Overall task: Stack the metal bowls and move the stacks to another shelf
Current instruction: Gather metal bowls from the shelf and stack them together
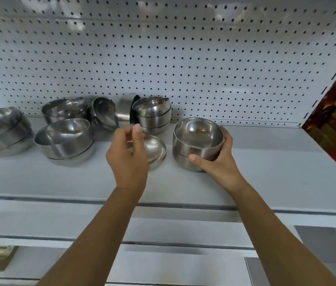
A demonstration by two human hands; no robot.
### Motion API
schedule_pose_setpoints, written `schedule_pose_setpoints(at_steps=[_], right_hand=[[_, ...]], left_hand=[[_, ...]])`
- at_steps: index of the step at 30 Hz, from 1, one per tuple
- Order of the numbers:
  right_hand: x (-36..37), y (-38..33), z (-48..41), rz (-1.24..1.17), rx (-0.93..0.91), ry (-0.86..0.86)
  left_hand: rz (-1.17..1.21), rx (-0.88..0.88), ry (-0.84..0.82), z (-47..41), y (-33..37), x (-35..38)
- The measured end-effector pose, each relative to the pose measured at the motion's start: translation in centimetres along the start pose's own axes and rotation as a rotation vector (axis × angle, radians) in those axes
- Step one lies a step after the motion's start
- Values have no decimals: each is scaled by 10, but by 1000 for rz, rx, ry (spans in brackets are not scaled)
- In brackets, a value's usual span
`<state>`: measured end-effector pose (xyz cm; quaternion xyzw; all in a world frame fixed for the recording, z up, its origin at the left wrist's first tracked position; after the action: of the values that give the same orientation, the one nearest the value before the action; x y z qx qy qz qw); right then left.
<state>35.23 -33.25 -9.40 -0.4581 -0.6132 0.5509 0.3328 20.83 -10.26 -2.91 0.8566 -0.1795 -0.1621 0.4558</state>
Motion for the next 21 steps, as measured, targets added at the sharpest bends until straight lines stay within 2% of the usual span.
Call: schedule_pose_setpoints(at_steps=[3, 6, 12, 17, 21], right_hand=[[6, 3, -12, -17, -2, 12], [8, 9, -19, -7, 4, 42], [5, 14, -23, 54, 11, 81], [2, 15, -22, 60, 19, 94], [2, 16, -21, 60, 31, 99]], left_hand=[[-113, -66, -44, -45, -15, 4], [-295, -146, -180, -84, -48, 20], [-374, -332, -397, -113, -88, 49], [-356, -358, -396, -116, -104, 51], [-380, -300, -403, -114, -100, 54]])
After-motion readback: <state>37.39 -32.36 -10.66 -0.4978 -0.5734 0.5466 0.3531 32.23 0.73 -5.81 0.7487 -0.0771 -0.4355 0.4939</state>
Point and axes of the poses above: each hand's wrist, its own z-axis away from the middle knuckle, its own x-axis out of the palm, y = z × x, the point moved 10 cm from there along -z, towards the middle knuckle, and after that the axes turned 4 degrees about -z, right-handed, at the moved point
